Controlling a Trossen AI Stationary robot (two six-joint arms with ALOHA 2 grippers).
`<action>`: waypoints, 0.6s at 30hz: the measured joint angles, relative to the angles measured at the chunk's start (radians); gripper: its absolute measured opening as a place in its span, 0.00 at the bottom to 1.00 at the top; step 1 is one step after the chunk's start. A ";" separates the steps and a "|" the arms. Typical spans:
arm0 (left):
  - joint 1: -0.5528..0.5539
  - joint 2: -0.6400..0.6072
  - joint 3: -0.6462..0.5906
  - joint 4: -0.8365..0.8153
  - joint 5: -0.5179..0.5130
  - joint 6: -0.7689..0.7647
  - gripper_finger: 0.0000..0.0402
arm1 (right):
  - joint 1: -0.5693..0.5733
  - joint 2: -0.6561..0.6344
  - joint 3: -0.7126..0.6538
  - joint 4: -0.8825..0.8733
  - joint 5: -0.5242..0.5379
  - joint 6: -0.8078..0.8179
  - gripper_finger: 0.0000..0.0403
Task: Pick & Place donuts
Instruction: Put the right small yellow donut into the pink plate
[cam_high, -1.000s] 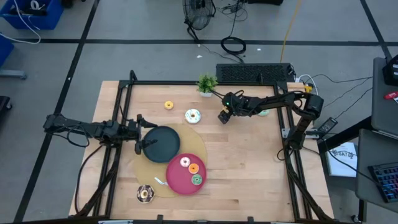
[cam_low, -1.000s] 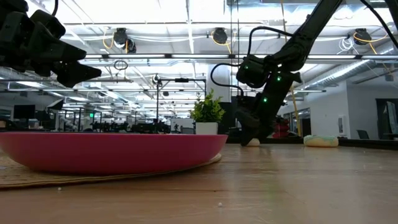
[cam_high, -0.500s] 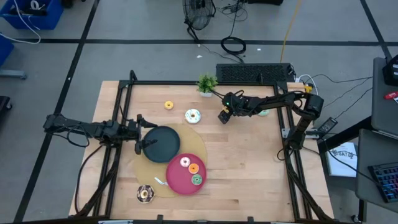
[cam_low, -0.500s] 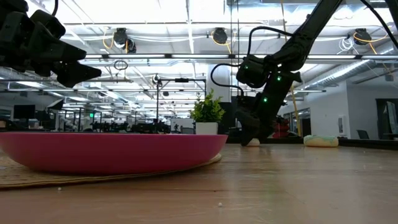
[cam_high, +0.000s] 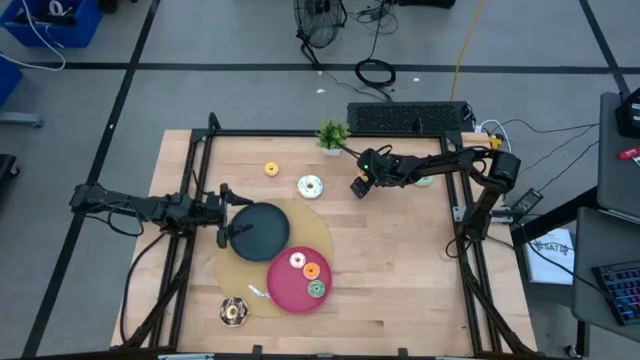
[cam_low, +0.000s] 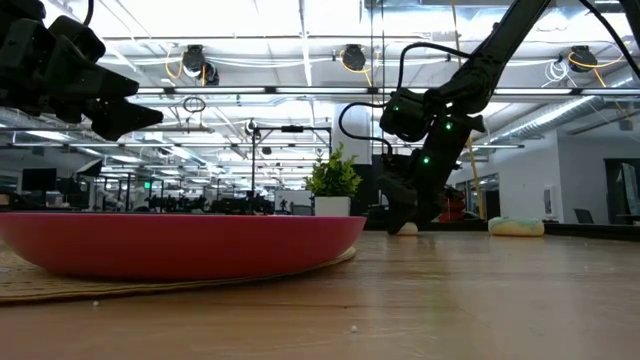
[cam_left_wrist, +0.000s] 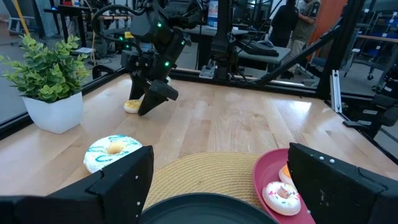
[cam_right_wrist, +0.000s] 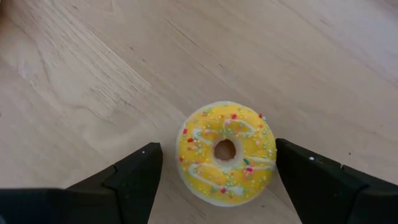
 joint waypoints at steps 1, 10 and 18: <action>0.000 0.000 0.000 0.000 0.000 0.000 0.91 | 0.000 0.000 0.000 0.000 0.000 0.000 0.73; 0.000 0.000 0.000 0.000 0.000 0.000 0.91 | 0.000 0.001 -0.001 -0.001 0.000 0.000 0.72; 0.000 0.000 0.000 0.000 0.000 0.000 0.91 | -0.001 0.001 -0.001 -0.001 0.001 0.000 0.64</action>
